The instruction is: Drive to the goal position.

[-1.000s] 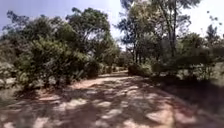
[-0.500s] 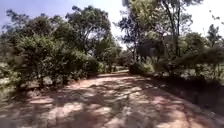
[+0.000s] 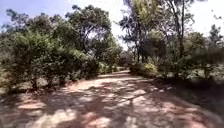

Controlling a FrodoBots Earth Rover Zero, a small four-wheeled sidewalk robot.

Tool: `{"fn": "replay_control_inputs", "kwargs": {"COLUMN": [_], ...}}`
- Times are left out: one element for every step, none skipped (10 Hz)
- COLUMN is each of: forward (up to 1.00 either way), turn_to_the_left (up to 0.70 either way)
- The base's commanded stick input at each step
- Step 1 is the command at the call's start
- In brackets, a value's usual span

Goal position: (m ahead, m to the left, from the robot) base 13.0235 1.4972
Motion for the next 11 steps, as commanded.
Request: {"fn": "replay_control_inputs", "kwargs": {"forward": [0.7,0.7,0.7,0.7,0.7,0.7,0.7,0.7,0.7,0.7,0.7], "turn_to_the_left": [0.0,0.0,0.0,0.0,0.0,0.0,0.0,0.0,0.0,0.0,0.0]}}
